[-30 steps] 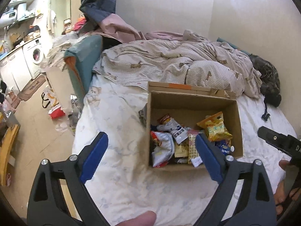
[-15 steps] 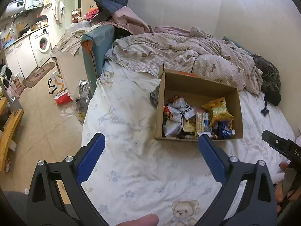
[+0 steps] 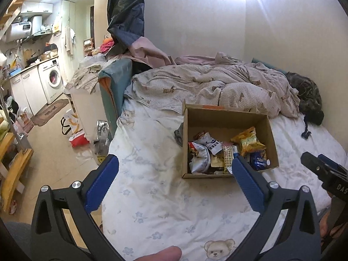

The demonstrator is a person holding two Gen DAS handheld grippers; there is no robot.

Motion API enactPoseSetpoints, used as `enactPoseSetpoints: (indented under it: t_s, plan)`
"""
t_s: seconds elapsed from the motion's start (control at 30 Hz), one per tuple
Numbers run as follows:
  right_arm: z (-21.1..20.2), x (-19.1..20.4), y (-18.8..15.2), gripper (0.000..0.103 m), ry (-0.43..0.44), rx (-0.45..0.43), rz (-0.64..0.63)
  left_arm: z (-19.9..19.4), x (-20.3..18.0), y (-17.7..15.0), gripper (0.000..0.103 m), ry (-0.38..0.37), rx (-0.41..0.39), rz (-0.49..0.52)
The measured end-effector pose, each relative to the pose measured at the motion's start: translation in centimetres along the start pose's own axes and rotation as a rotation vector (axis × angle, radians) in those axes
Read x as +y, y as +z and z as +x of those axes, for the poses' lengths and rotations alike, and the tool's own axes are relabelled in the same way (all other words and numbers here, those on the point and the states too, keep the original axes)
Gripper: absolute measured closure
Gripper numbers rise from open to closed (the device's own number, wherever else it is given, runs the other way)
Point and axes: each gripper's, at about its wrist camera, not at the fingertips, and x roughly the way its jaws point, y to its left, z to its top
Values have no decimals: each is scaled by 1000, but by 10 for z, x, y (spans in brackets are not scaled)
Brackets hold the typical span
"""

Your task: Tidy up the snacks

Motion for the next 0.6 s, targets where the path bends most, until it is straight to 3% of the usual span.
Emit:
enactPoseSetpoints:
  t_s: [0.3, 0.6]
  plan:
    - [21, 6, -4, 0, -27, 60, -9, 20, -5, -9, 0, -1, 97, -21]
    - [23, 18, -9, 0, -43, 63, -64, 26, 0, -12, 0, -10, 132, -57]
